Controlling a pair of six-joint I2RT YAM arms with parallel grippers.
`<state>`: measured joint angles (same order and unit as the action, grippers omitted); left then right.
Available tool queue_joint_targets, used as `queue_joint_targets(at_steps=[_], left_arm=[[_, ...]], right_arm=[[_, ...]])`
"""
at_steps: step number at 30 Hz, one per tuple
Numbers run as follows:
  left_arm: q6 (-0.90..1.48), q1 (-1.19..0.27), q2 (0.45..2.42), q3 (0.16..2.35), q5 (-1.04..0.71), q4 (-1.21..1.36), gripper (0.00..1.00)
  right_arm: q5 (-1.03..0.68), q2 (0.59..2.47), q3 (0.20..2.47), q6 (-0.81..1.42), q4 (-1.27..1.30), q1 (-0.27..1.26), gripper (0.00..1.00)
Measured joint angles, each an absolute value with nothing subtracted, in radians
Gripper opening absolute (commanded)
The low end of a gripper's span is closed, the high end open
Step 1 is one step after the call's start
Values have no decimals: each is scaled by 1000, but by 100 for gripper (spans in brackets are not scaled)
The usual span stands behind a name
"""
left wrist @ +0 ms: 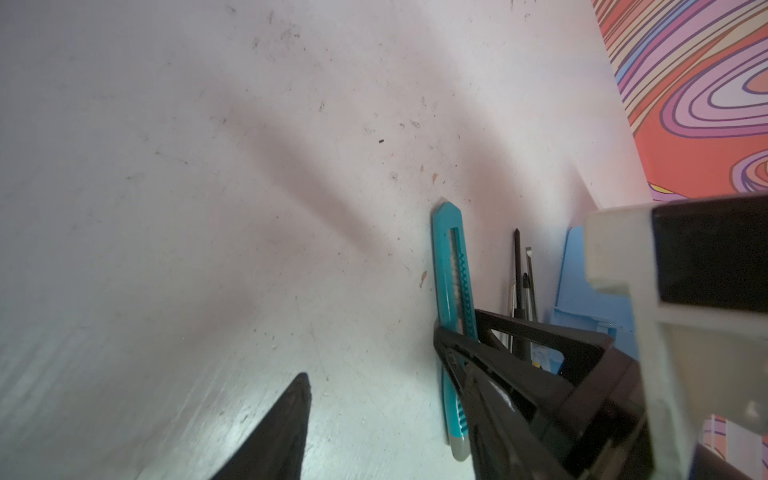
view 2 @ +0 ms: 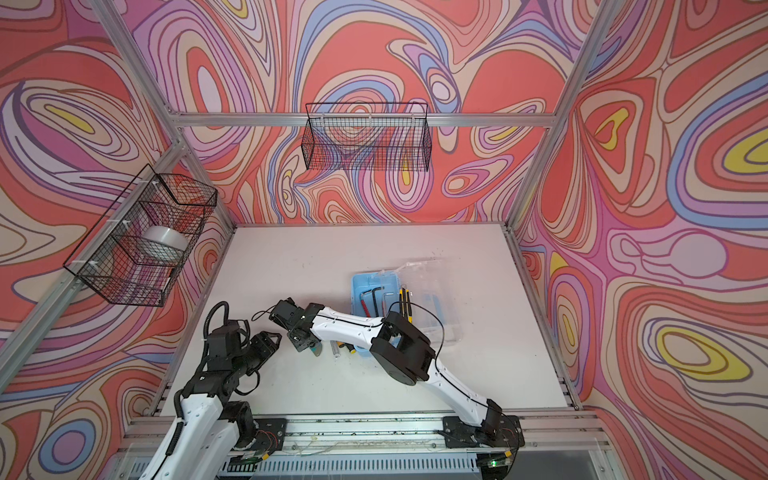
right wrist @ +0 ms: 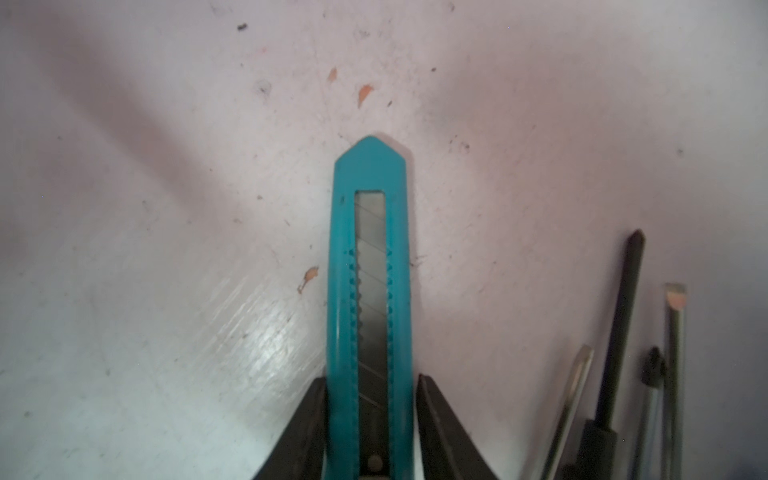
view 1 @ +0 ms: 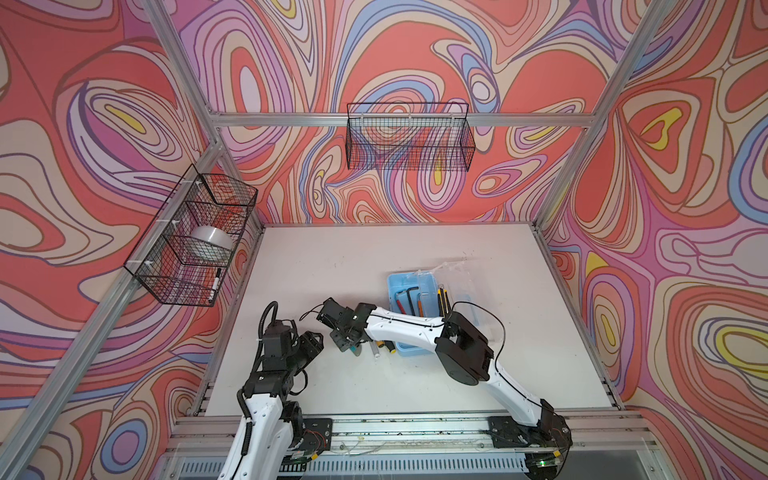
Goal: Pack the tool kit
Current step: 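Lower the right gripper onto the teal utility knife and close it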
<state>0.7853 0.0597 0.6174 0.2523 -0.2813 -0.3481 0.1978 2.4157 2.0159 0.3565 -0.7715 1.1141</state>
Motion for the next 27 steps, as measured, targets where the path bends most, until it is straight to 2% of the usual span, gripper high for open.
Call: queue_joint_targets(at_steps=[10,17,27], left_arm=[[770,60,633,253,-280,-339,59],[763,60,638,253,-281,-336,59],[762,60,638,253,-281,-332,59]], right_arm=[[235,2330,1929,360,-770,1105,34],[210,2289,1909,354,-731,1094,47],[160,2294,1904,311,-714,1094,51]])
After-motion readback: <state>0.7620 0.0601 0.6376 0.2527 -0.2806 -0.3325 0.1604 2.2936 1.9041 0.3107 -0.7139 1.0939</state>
